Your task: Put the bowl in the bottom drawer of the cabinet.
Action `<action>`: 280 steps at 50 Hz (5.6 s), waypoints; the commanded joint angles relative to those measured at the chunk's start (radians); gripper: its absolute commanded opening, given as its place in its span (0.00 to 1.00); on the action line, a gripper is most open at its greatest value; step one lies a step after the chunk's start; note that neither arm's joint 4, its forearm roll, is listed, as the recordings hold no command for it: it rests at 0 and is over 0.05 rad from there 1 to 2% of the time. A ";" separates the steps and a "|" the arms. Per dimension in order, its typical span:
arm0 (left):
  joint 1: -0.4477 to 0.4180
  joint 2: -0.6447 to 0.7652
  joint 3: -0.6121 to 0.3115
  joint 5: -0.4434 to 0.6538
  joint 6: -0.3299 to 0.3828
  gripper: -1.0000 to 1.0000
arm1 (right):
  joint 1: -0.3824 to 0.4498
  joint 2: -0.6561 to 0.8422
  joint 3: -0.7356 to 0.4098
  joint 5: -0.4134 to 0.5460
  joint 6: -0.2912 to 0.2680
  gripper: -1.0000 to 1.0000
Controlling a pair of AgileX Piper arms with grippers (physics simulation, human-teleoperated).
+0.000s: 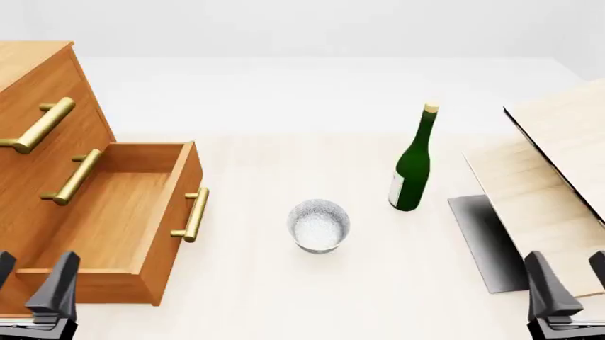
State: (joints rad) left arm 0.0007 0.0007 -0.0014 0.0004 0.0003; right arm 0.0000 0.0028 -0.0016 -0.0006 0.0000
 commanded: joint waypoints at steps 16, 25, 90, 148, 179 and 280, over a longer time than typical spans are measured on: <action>-0.040 0.000 0.001 -0.014 -0.005 1.00 | 0.000 0.004 -0.002 -0.001 0.000 1.00; -0.140 -0.001 0.001 -0.041 -0.033 1.00 | -0.001 0.005 -0.002 -0.001 -0.001 1.00; -0.667 0.334 -0.269 -0.042 0.129 1.00 | -0.002 -0.002 -0.010 0.013 -0.001 1.00; -0.866 0.918 -0.710 -0.076 0.119 1.00 | -0.001 -0.002 -0.010 0.013 0.000 1.00; -0.839 1.223 -0.925 0.059 0.112 1.00 | -0.002 -0.002 -0.010 0.014 -0.001 1.00; -0.815 1.879 -1.377 0.366 -0.018 1.00 | -0.002 -0.002 -0.010 0.013 0.000 1.00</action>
State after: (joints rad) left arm -0.8057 1.8300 -1.3586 0.3762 -0.0035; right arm -0.0015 0.0007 -0.0116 0.0128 -0.0006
